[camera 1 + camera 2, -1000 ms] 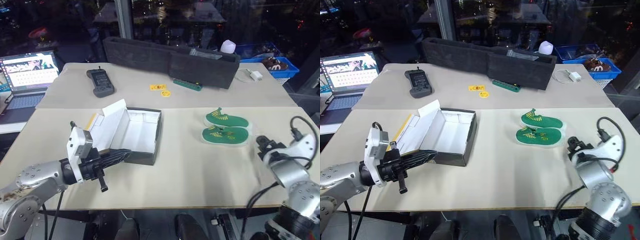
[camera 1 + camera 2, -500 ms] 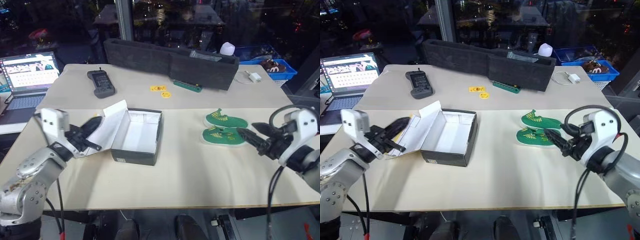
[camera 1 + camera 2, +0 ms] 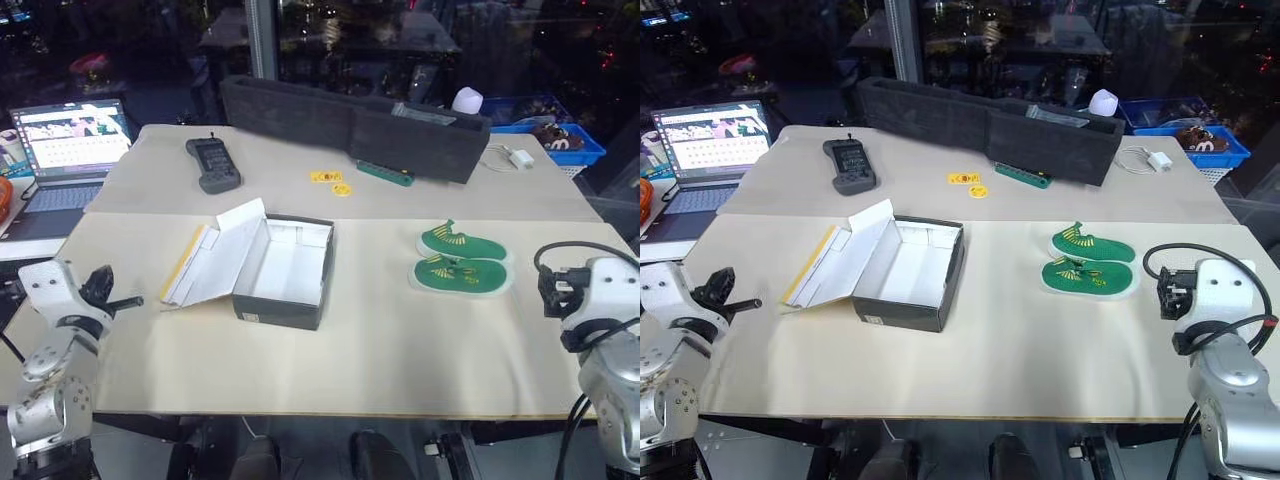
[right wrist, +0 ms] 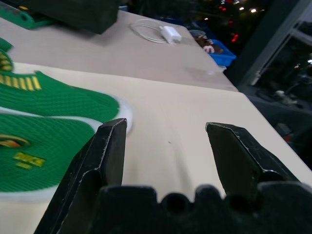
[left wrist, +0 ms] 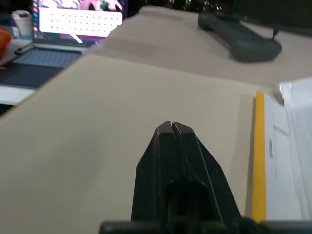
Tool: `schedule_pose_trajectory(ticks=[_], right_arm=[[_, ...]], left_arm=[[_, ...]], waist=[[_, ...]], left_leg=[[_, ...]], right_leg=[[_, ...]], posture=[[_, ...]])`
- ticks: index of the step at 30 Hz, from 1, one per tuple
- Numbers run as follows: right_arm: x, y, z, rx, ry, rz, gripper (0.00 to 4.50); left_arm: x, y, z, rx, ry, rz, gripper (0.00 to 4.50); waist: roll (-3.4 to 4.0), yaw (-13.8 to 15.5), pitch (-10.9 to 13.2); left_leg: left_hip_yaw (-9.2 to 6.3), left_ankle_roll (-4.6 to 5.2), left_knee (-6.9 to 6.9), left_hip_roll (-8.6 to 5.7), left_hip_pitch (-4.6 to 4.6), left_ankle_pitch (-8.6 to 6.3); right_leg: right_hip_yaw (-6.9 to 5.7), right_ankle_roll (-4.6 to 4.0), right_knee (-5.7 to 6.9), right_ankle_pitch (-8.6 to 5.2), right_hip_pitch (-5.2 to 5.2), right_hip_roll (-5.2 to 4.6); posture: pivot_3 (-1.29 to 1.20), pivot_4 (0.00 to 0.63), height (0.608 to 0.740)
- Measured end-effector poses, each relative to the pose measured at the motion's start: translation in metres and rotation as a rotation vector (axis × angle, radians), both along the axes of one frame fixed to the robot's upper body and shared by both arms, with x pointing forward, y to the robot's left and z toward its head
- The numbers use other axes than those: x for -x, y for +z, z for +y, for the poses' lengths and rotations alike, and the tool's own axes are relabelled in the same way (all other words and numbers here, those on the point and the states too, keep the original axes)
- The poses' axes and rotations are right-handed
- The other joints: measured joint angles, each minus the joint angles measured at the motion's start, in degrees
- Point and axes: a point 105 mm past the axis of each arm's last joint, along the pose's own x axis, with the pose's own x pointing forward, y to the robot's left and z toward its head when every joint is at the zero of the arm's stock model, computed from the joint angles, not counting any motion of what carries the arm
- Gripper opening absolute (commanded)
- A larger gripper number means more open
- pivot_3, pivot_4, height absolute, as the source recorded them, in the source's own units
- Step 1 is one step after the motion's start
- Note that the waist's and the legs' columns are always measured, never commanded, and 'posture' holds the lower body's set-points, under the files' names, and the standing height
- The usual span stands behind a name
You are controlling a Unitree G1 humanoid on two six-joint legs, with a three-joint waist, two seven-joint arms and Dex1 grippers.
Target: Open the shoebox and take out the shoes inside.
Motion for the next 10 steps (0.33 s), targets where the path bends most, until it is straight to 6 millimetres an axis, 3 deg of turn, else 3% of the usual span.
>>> schedule_pose_trajectory(ticks=[10], right_arm=[[-0.0053, -0.0076, 0.0016, 0.058, 0.021, 0.018, 3.15]], left_arm=[[-0.0041, -0.0045, 0.0042, 0.004, -0.015, -0.023, 0.00]], waist=[[0.00, -0.05, 0.00]], left_leg=[[0.01, 0.00, 0.00, 0.00, 0.01, 0.00]], right_leg=[[0.02, 0.01, 0.01, 0.01, 0.01, 0.00]], posture=[[0.00, 0.150, 0.715]])
